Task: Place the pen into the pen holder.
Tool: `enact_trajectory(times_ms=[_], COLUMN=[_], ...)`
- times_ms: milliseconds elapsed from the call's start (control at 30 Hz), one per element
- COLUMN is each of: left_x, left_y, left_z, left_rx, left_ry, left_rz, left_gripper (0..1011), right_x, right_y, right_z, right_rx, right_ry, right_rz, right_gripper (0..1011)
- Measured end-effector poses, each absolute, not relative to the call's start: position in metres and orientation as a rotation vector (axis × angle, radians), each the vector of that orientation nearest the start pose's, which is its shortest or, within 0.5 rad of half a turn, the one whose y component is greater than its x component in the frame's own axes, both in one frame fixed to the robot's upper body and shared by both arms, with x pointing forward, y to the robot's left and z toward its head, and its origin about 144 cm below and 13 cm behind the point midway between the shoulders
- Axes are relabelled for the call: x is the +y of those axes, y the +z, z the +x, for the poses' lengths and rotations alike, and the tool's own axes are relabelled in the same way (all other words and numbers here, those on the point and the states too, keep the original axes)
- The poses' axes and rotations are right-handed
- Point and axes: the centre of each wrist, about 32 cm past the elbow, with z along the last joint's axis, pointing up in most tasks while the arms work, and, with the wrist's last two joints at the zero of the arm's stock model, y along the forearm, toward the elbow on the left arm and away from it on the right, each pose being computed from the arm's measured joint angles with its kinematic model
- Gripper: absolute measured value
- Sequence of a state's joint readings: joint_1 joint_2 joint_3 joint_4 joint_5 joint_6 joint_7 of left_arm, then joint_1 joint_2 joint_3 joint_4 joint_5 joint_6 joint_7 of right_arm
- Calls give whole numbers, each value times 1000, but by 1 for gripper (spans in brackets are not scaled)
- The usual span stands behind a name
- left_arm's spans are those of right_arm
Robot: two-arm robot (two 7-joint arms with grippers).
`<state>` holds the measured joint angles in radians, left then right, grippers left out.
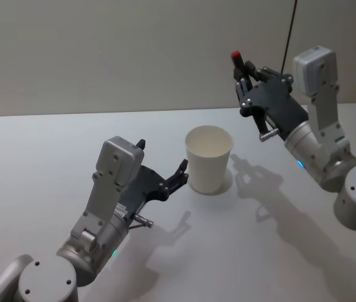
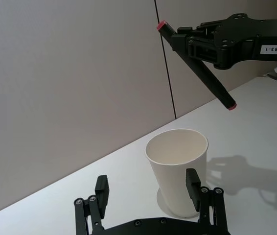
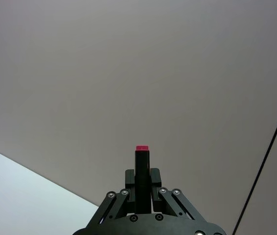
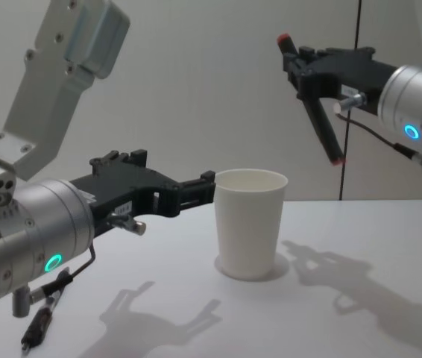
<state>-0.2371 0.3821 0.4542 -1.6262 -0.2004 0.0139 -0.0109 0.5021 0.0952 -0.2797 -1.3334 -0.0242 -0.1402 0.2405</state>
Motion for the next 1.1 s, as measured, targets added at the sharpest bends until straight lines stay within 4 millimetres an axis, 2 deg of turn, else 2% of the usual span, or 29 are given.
enact_trajectory(times_ms=[1100], left_x=[198], left_y=[1204], left_z=[492], left_rx=[-268], left_ry=[1124], left_rz=[61], left_gripper=[1000], right_x=[-160], right_y=[1259], right_z=[592], right_rx=[-482], right_ry=[-930], right_rz=[210], right_gripper=[166])
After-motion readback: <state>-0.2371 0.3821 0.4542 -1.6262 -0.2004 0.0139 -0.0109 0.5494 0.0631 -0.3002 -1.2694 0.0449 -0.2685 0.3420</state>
